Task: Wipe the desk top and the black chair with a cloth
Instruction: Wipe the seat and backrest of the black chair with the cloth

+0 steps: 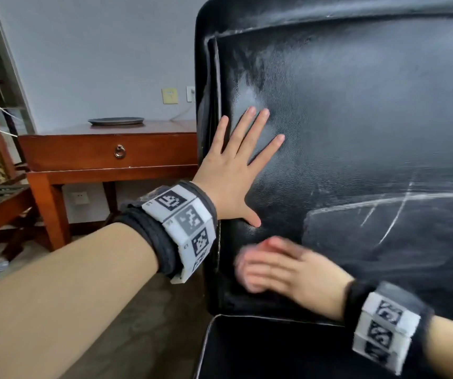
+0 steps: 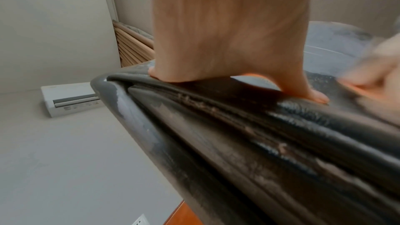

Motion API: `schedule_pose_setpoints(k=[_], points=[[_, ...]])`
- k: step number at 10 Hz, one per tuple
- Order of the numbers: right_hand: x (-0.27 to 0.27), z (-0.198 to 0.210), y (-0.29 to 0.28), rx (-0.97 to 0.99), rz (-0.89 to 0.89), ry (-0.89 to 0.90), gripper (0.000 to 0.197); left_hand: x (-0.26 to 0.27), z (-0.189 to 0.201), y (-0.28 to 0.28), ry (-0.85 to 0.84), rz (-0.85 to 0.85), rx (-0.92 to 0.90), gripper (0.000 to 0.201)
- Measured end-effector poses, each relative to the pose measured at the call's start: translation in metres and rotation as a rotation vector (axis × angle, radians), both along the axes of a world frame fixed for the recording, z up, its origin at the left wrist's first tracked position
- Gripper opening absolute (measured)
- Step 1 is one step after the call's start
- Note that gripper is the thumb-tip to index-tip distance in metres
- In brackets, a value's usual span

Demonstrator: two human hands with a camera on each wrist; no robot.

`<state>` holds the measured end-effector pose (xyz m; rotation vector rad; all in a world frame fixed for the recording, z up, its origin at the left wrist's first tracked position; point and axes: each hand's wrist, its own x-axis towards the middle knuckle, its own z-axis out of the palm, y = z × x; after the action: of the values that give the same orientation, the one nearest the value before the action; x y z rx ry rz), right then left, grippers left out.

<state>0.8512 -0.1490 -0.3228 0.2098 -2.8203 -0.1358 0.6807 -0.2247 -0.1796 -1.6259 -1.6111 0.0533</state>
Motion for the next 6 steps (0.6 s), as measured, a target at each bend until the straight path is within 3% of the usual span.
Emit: schedule_pose_setpoints(k=[1, 2, 3, 4, 5, 6], points=[[0.055, 0.053, 0.032, 0.184, -0.491, 0.396, 0.047, 0.004, 0.001, -0.003, -0.002, 0.022, 0.005, 0.138], [0.057, 0.023, 0.024, 0.379, -0.685, 0.424, 0.047, 0.017, -0.006, -0.007, 0.011, -0.002, -0.021, 0.137], [0.047, -0.02, 0.011, 0.498, -0.59, 0.291, 0.053, 0.03, -0.031, -0.014, -0.022, -0.077, -0.115, 0.137], [0.072, 0.01, 0.025, 0.612, -0.543, 0.26, 0.055, 0.037, -0.045, -0.02, -0.045, -0.069, -0.121, 0.136], [0.095, 0.042, 0.033, 0.335, -0.774, 0.467, 0.055, 0.042, -0.048, -0.02, -0.078, -0.066, -0.096, 0.132], [0.083, 0.04, 0.022, 0.076, -0.843, 0.731, 0.053, 0.068, -0.057, -0.017, -0.147, -0.211, -0.039, 0.125]])
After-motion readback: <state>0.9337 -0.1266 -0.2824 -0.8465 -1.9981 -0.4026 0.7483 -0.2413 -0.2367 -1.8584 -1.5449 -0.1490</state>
